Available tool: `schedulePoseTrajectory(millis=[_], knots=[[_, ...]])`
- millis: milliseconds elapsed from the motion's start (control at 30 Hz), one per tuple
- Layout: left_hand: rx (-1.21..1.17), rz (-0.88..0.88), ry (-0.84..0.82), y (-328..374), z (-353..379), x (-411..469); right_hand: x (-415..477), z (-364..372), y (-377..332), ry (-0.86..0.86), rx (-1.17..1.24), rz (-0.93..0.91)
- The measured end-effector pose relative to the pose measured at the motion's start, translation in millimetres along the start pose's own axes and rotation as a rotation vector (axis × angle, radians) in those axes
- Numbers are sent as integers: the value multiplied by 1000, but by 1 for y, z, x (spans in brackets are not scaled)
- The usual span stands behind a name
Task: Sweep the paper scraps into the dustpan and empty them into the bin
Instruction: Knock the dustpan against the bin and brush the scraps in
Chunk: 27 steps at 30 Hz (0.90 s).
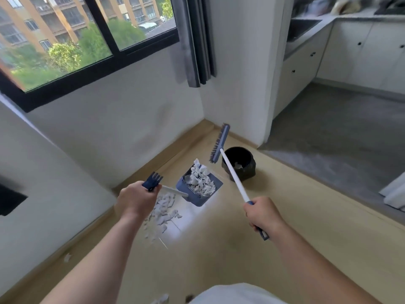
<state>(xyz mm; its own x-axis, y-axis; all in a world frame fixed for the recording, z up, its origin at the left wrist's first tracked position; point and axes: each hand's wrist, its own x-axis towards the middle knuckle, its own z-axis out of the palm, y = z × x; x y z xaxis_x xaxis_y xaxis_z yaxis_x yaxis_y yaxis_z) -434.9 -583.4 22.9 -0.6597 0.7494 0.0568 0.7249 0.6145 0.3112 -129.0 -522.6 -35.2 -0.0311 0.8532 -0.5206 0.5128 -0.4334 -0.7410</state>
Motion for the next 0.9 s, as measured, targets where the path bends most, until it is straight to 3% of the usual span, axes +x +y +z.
schedulePoseTrajectory(millis=[267, 900], knots=[[118, 154, -4, 81, 22, 62, 54, -27, -11, 75, 55, 20], [252, 516, -128, 215, 121, 302, 211, -40, -97, 253, 120, 221]])
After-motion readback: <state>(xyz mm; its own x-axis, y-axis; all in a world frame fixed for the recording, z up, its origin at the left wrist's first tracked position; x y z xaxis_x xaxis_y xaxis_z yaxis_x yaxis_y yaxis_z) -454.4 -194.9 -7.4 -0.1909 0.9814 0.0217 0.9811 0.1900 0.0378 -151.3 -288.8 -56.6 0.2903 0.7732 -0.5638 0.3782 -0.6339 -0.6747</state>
